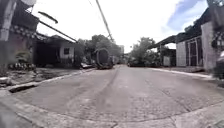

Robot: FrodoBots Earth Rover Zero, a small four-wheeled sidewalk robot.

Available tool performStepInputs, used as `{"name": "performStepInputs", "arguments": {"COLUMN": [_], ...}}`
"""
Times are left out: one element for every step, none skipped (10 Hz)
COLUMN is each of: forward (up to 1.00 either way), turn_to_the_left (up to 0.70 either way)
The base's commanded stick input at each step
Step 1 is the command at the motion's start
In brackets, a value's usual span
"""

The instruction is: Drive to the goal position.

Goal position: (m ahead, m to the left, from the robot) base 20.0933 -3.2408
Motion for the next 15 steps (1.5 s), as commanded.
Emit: {"name": "performStepInputs", "arguments": {"forward": [1.0,1.0,1.0,1.0,1.0,1.0,1.0,1.0,1.0,1.0,1.0,1.0,1.0,1.0,1.0], "turn_to_the_left": [0.0,0.0,0.0,0.0,0.0,0.0,0.0,0.0,0.0,0.0,0.0,0.0,0.0,0.0,0.0]}}
